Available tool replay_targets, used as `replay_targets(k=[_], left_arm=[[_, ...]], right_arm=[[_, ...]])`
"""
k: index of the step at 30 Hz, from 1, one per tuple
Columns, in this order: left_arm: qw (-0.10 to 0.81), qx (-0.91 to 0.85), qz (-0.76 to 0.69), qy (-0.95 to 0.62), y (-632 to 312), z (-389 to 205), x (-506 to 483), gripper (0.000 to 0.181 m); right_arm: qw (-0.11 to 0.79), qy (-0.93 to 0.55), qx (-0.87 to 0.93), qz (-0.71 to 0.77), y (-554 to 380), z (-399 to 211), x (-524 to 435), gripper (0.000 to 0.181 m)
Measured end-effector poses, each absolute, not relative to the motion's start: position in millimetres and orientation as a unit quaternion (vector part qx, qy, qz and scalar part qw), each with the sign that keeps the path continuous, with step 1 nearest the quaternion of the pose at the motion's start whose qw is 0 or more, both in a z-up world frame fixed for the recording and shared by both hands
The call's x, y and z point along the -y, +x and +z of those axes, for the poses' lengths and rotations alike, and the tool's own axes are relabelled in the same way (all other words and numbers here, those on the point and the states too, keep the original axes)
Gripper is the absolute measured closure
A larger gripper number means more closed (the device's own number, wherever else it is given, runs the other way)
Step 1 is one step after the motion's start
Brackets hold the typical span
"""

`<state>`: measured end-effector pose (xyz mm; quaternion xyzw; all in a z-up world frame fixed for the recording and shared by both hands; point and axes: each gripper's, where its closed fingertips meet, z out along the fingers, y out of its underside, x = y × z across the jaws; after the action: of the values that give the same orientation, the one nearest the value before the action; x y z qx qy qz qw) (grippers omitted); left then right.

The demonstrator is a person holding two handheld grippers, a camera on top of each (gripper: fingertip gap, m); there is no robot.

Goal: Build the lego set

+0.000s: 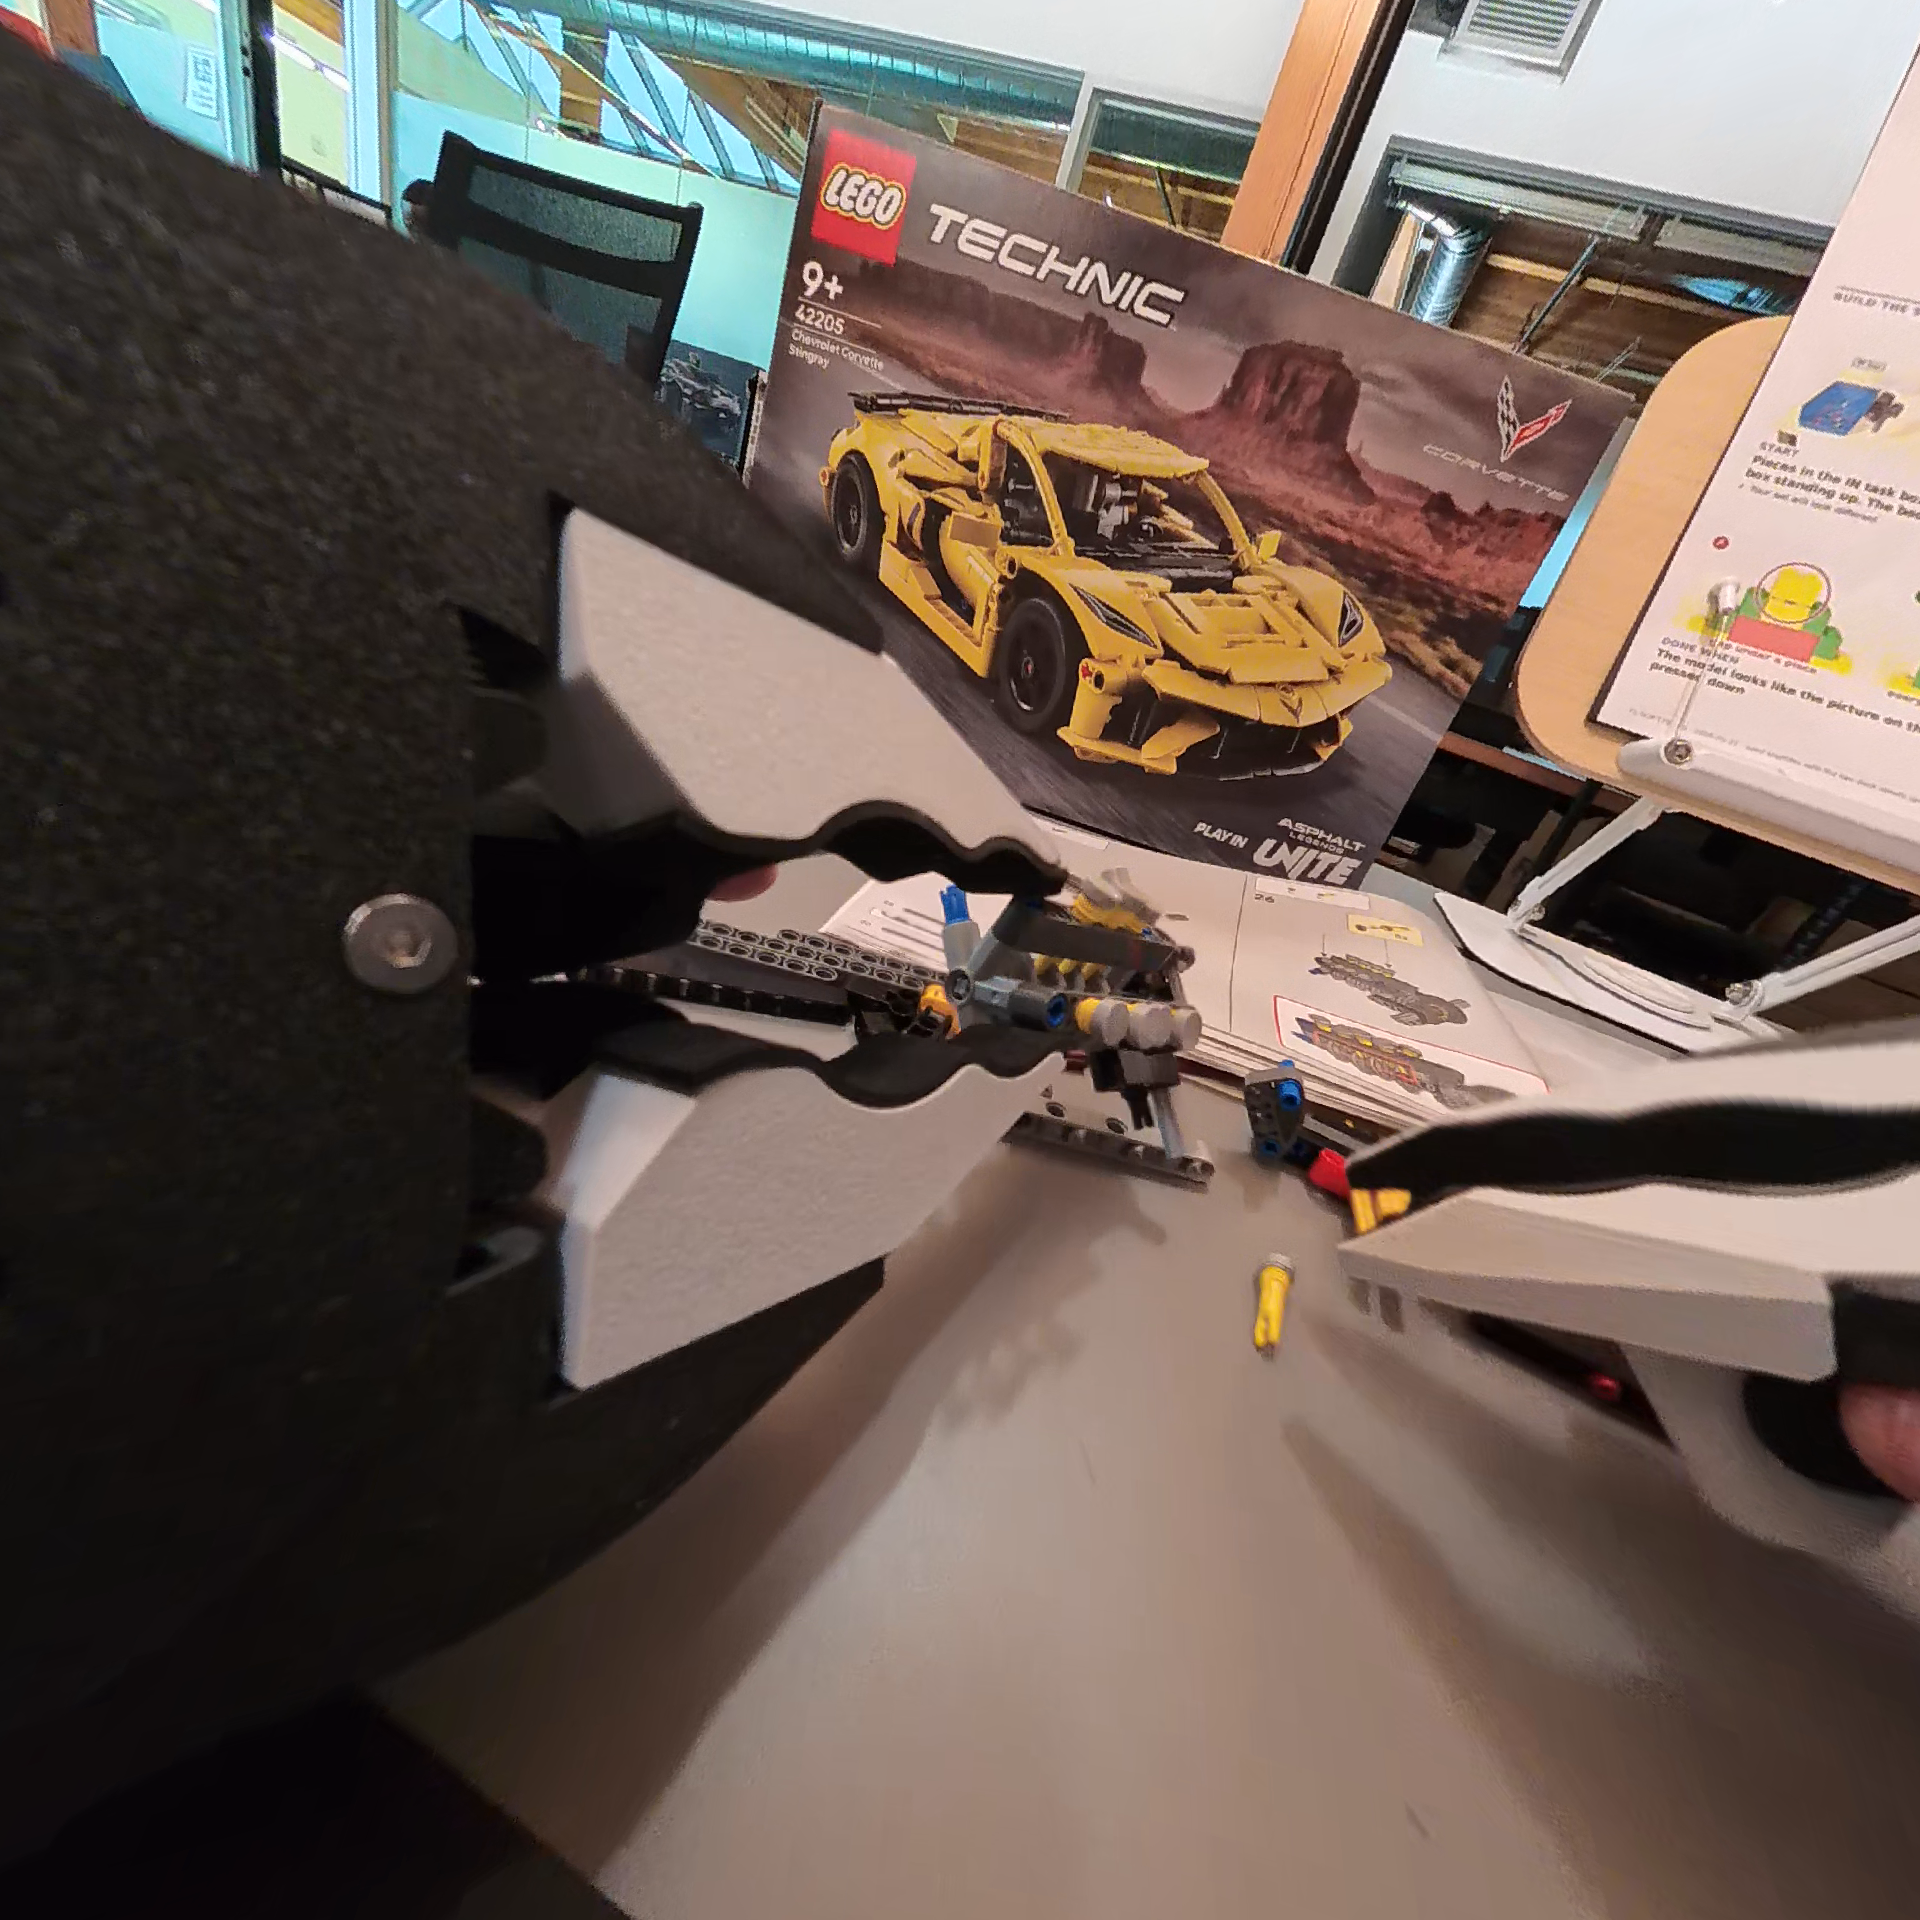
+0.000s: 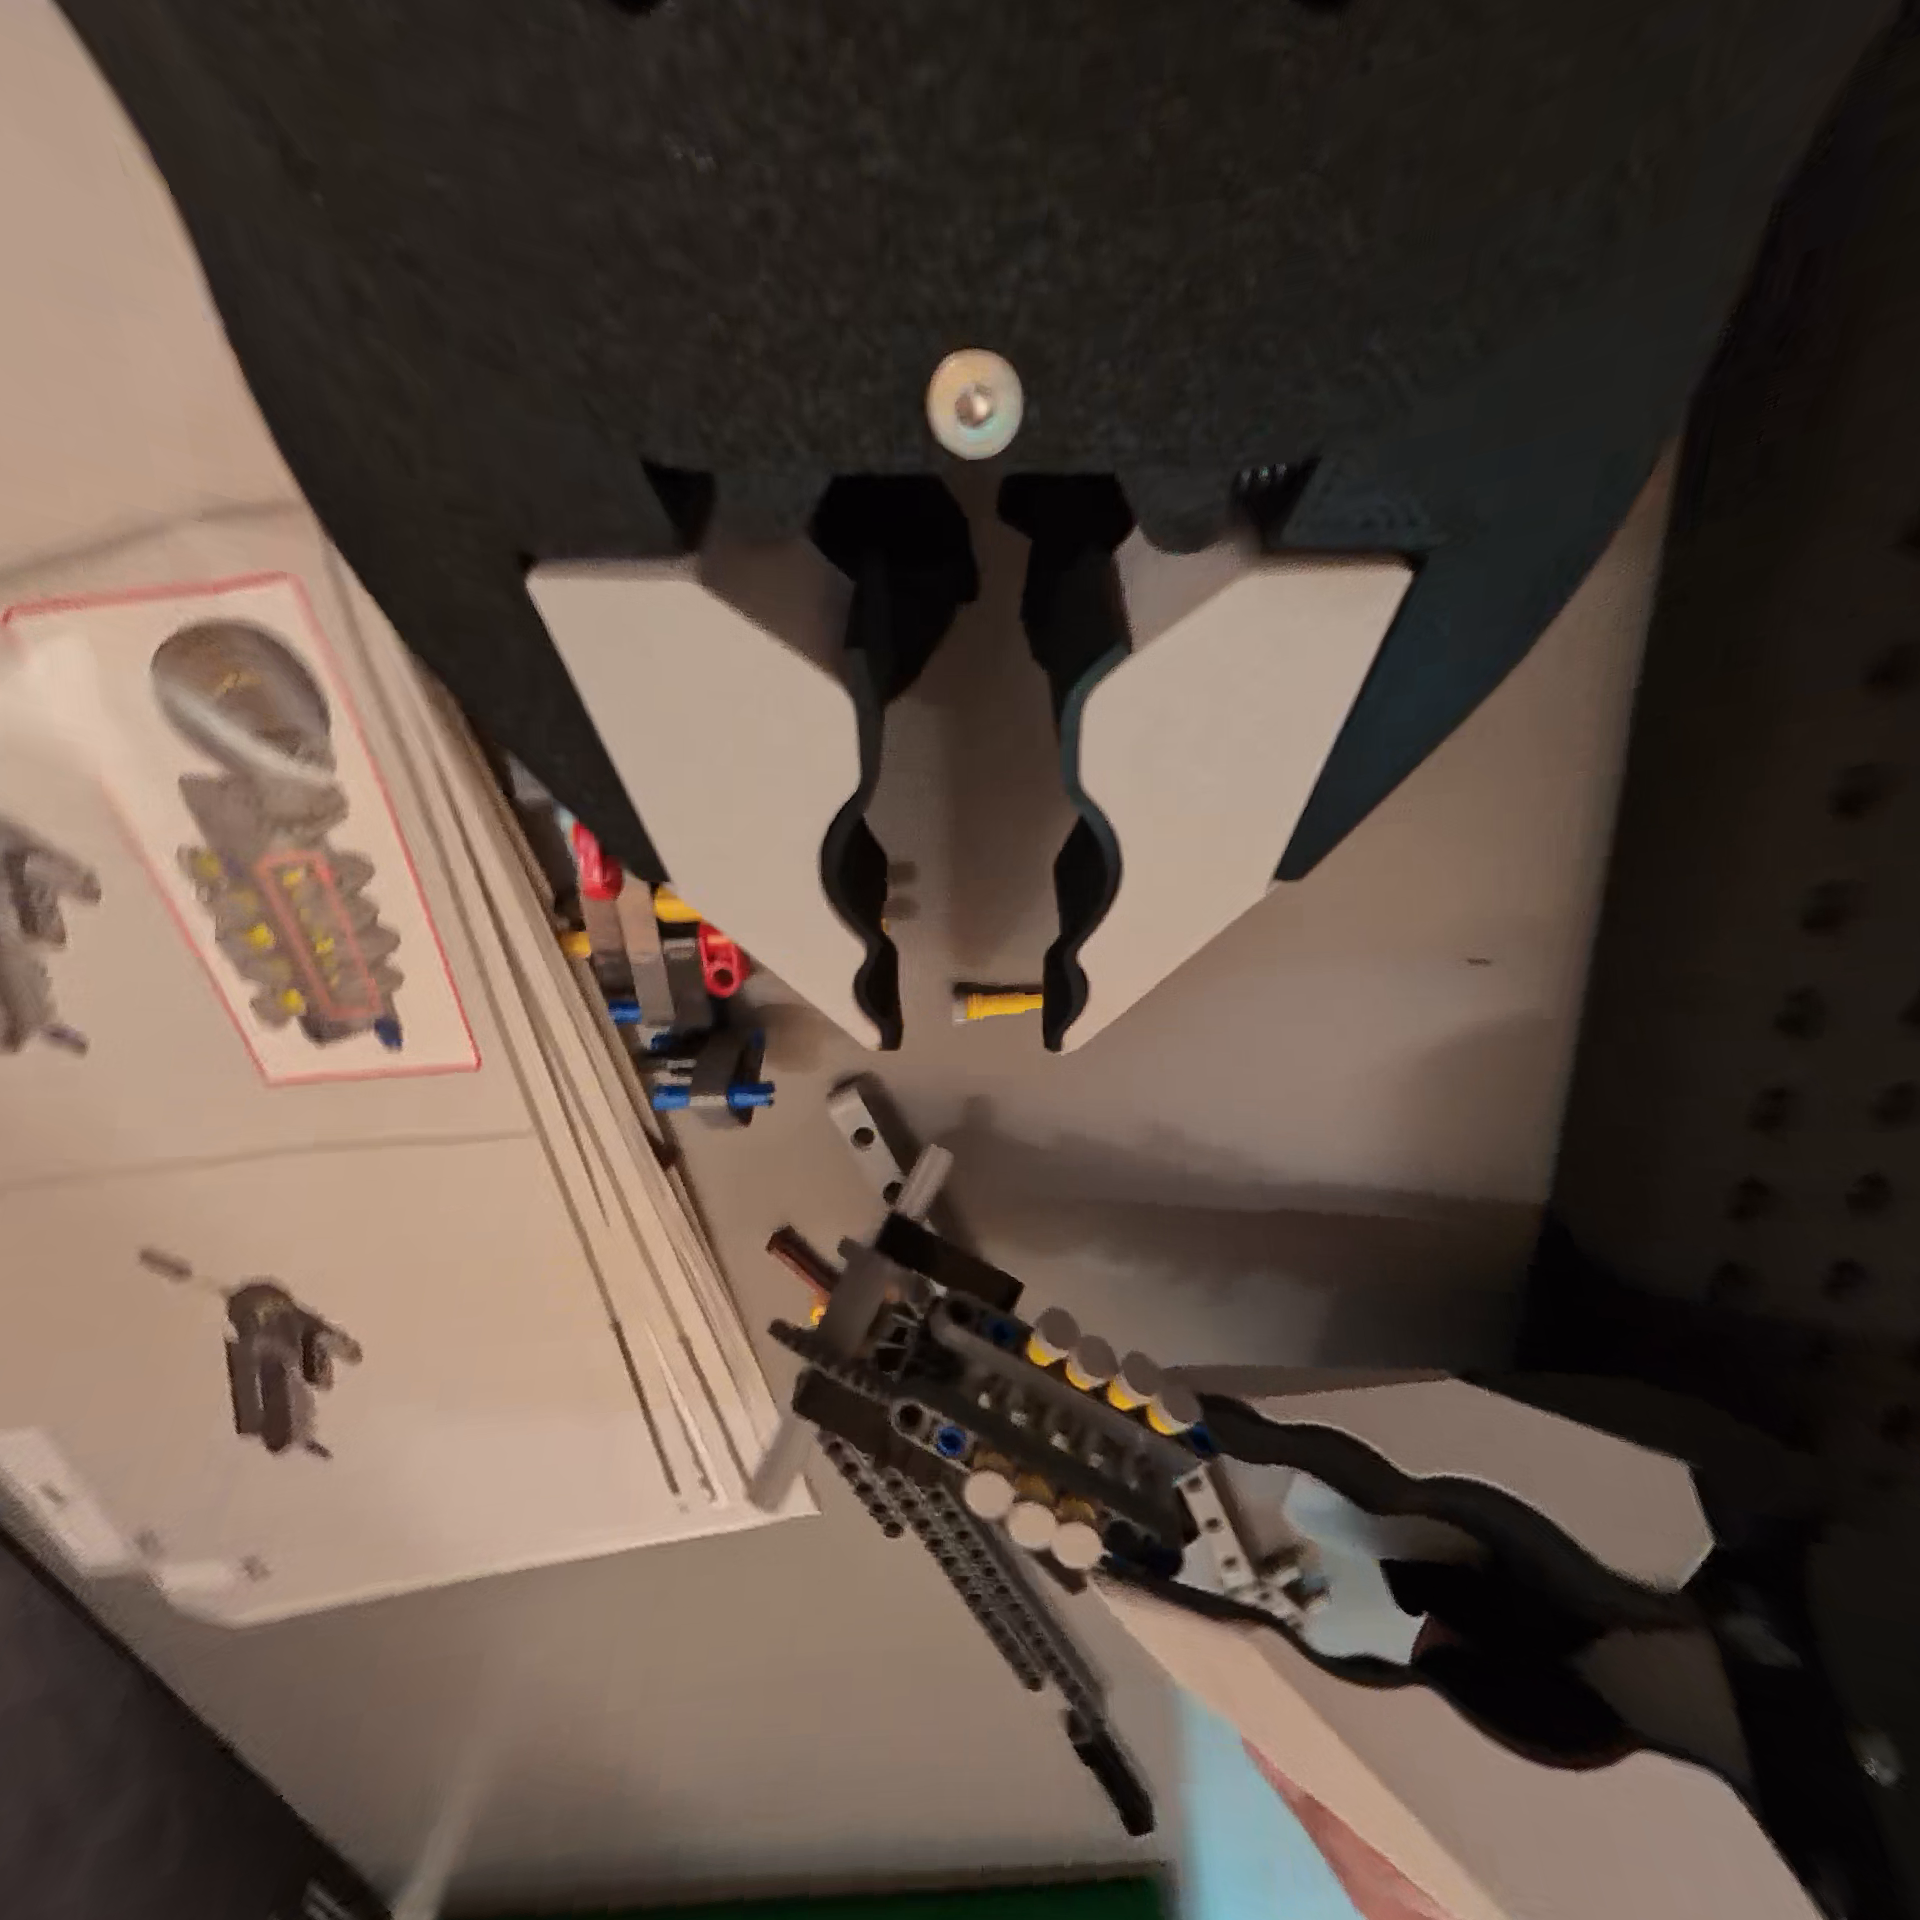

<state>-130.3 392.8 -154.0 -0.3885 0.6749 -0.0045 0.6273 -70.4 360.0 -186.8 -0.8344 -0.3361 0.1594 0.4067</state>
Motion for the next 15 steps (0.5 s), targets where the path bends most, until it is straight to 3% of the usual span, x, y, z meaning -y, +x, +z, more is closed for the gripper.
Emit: replay_targets(k=[8,15], left_arm=[[0.626,-0.678,0.006,-0.385,-132,-156,-393,0.158],[0.625,-0.674,0.005,-0.393,-133,-156,-396,0.158]], right_arm=[[0.237,-0.788,0.554,0.126,-82,-206,-358,0.151],[0.21,-0.703,0.665,0.137,-89,-207,-365,0.153]])
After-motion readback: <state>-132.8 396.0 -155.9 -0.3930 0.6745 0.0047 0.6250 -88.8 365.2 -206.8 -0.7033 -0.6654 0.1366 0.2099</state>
